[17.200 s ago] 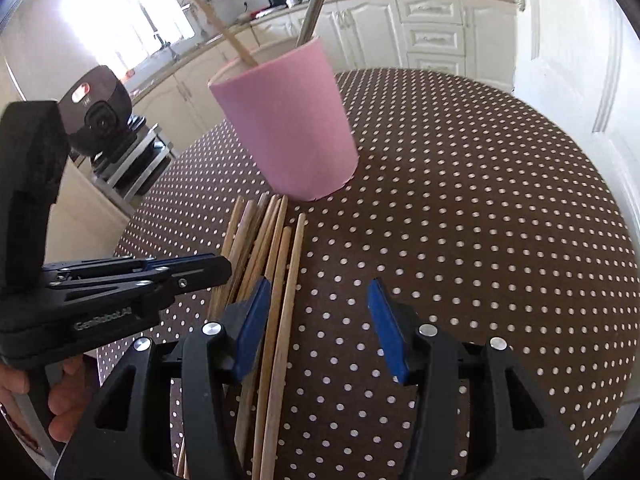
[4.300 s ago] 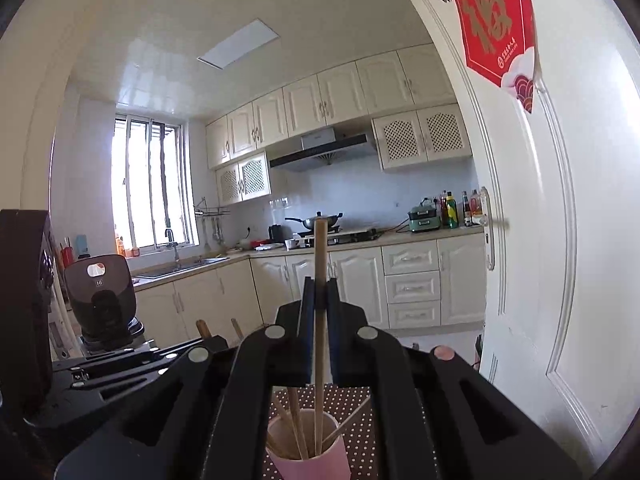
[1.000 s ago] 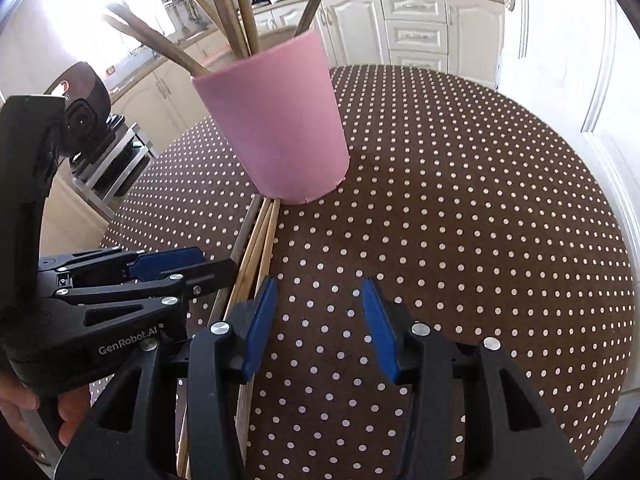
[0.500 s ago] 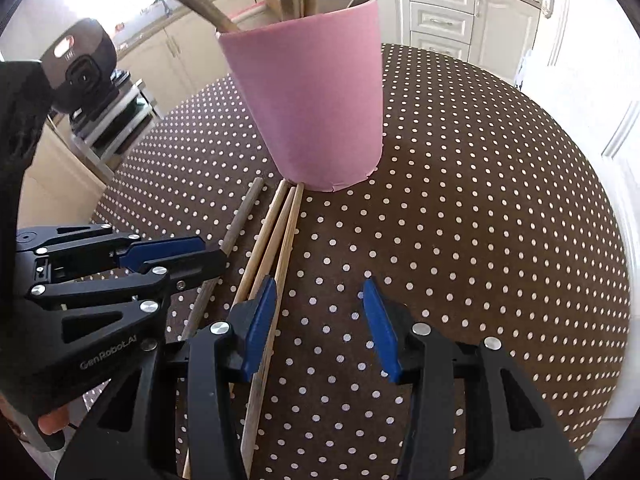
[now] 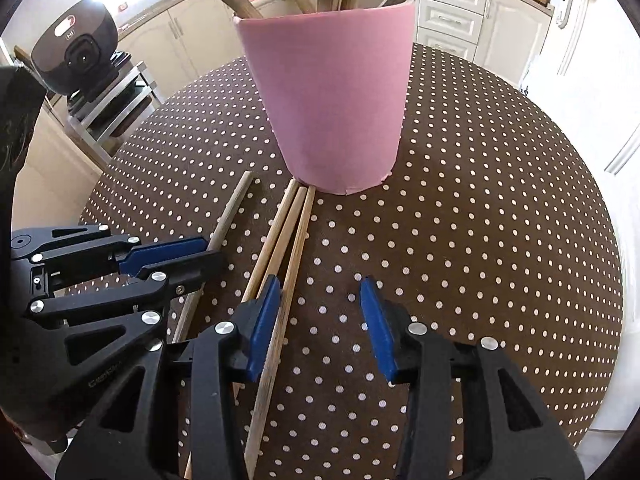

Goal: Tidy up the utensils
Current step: 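Close the left gripper on a stick while the right gripper grasps another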

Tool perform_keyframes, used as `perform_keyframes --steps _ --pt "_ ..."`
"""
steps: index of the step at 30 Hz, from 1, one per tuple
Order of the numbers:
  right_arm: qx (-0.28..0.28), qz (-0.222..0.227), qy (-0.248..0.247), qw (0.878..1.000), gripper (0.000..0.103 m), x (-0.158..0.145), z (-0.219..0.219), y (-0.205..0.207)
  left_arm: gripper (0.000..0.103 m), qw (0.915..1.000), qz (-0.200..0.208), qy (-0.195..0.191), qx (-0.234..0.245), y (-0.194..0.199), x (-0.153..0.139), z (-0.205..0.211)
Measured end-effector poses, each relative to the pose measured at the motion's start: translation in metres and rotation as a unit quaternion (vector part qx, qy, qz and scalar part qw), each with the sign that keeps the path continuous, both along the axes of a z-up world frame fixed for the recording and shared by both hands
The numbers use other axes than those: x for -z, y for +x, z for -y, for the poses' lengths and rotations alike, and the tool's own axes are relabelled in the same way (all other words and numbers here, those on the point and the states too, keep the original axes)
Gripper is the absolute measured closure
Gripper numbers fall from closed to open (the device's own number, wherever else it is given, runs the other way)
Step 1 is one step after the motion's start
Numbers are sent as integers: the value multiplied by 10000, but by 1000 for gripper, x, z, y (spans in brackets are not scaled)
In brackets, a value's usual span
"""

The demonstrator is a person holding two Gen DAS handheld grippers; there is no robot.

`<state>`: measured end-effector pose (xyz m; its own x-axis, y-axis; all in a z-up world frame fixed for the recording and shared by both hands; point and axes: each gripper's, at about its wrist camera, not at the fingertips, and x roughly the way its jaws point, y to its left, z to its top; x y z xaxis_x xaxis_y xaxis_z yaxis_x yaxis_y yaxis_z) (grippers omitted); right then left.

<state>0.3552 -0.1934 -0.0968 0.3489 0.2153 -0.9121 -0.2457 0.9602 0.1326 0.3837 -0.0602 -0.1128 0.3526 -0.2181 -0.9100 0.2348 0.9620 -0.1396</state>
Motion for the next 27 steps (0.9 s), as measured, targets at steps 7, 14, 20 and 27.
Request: perform_keyframes --steps 7,14,20,27 --pt "6 173 -272 9995 85 6 -4 11 92 10000 59 49 -11 2 -2 0" --pt "133 141 56 9998 97 7 11 15 97 9997 160 -183 -88 4 -5 4" --pt "191 131 349 9991 99 -4 24 9 97 9990 344 -292 -23 -10 -23 0" --pt "218 346 781 9961 99 -29 36 -18 97 9970 666 -379 42 -38 -55 -4"
